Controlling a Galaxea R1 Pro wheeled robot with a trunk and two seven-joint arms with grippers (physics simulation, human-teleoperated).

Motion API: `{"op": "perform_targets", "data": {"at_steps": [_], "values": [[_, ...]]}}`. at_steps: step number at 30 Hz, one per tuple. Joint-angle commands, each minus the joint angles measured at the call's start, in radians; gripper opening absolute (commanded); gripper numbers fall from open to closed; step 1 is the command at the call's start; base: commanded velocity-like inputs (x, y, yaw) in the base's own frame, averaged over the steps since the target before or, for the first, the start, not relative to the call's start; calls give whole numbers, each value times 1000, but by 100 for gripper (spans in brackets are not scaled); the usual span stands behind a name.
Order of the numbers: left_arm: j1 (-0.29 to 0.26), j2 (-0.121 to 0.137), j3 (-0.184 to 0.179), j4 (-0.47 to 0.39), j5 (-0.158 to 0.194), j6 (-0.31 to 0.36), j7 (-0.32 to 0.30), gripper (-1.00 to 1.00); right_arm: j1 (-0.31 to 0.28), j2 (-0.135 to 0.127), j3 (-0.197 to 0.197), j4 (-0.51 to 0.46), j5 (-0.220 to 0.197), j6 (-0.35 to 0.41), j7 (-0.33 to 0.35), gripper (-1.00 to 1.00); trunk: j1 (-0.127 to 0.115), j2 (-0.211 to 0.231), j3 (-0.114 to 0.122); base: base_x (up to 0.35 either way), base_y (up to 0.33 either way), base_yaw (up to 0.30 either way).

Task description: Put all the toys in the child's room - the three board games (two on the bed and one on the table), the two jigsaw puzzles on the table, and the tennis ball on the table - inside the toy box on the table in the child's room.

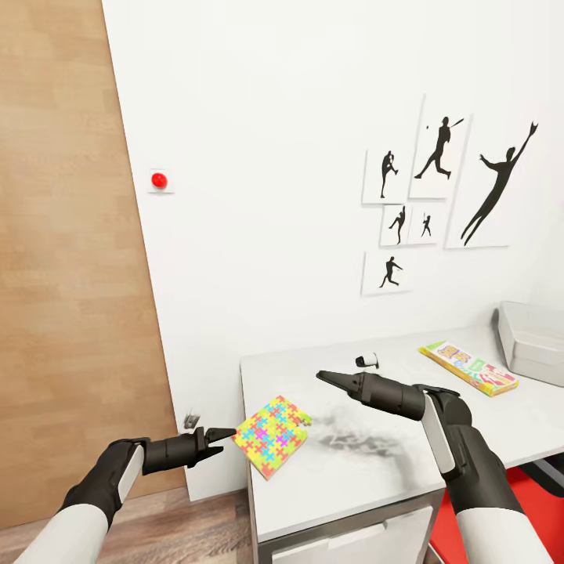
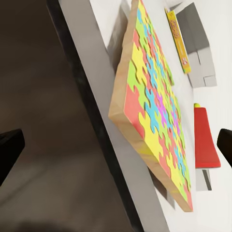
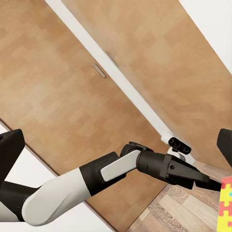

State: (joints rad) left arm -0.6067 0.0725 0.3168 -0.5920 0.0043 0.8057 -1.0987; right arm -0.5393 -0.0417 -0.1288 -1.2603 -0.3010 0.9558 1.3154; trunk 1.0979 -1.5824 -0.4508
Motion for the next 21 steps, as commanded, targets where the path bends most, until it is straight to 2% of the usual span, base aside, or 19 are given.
{"op": "perform_targets", "data": {"at_steps": [1,15,21], "values": [[-1,0,3,0,0,9,-3,100,-1,0,0,0,-3,6,1,100,0,-1,-1,2,-5,0],[-1,0,4,0,0,7,-2,100,-1,0,0,0,-3,6,1,100,0,-1,-1,0,-3,0],[-1,0,3,0,0,7,-3,100,-1,0,0,0,-3,6,1,100,0,-1,-1,0,-161,0]]}}
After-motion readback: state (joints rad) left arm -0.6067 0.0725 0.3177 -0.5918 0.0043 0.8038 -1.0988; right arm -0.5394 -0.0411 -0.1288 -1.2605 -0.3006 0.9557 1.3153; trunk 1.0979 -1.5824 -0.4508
